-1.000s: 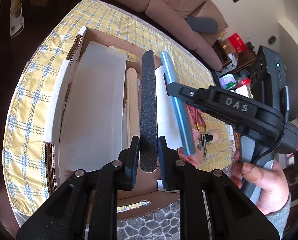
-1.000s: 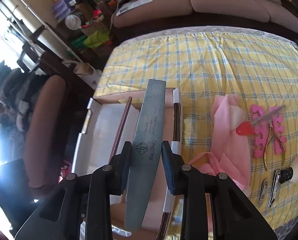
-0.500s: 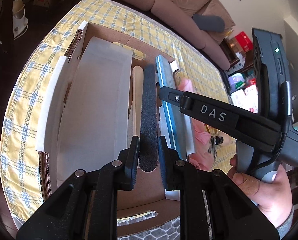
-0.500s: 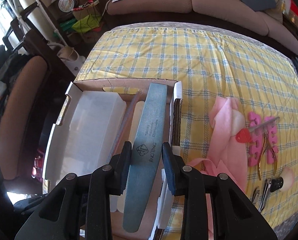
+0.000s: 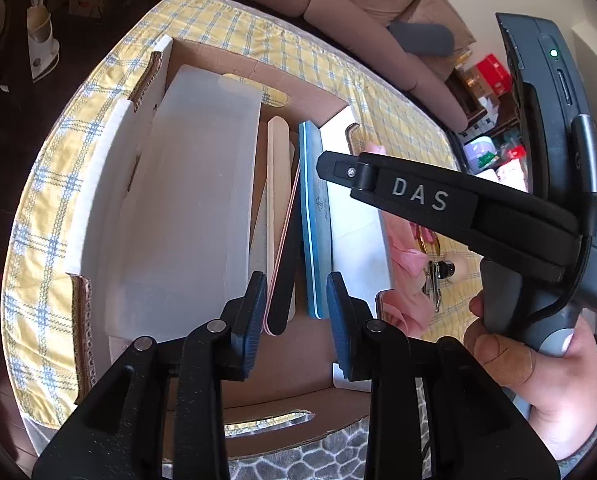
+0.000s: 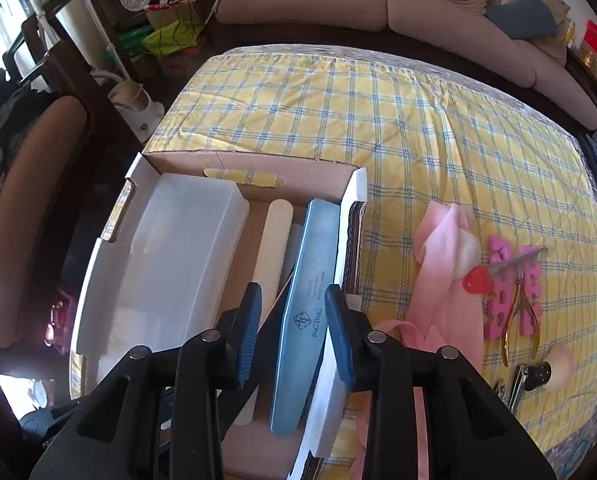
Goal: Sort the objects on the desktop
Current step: 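Lower both files into the tray beside the other files and open both tools, then move both tools back over the tools lying on the cloth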
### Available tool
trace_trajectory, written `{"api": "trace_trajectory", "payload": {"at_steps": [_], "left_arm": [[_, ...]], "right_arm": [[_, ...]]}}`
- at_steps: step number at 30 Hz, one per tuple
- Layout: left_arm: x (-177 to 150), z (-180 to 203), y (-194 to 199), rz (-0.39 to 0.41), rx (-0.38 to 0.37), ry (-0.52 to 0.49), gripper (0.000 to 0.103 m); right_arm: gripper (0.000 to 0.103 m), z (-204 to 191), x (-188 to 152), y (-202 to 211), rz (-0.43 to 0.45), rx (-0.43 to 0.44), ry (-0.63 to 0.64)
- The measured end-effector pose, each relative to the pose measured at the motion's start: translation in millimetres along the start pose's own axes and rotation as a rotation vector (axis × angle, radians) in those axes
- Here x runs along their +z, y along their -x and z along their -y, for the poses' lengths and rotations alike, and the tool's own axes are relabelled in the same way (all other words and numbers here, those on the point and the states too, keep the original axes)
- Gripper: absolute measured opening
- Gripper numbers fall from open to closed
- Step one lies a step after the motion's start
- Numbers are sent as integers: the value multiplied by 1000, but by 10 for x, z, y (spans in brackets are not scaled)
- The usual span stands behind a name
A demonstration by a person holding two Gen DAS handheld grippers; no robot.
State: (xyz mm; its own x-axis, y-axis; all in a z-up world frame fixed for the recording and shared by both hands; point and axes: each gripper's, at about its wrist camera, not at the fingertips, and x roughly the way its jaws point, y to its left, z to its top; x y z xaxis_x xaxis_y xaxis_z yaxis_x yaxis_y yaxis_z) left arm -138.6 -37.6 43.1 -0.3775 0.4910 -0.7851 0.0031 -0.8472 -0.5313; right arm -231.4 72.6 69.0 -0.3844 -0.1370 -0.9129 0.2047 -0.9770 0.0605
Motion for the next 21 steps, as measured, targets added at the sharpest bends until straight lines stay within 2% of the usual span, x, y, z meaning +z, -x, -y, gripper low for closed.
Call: {"api": "trace_trajectory", "payload": {"at_steps": [3,5,6,10,12,15,18,21], "left_arm": [[4,23,53,4,11,-10,32],[-9,69,127,20,29,-32,40],[-2,66,177,29,33,-40,45],[-15,123,339,53,42,-56,66],[-38,144,409,63,48,-60,72],[-66,171,501,72,50,-65,88],[-118,164,602,62,69,-100,103],[-145,179,707,71,90,-118,103]], "right_arm": [[38,-9,0,62,11,5,-4],[44,-11,-6,138,20,9,-1],[46,-14,-9,169,23,11,0],[67,-33,-52,306,38,11,10],[69,-41,-93,354,36,8,15],[72,-40,-169,413,33,2,15],[79,-36,-244,472,31,0,11],[84,-58,-316,528,26,-2,14]]}}
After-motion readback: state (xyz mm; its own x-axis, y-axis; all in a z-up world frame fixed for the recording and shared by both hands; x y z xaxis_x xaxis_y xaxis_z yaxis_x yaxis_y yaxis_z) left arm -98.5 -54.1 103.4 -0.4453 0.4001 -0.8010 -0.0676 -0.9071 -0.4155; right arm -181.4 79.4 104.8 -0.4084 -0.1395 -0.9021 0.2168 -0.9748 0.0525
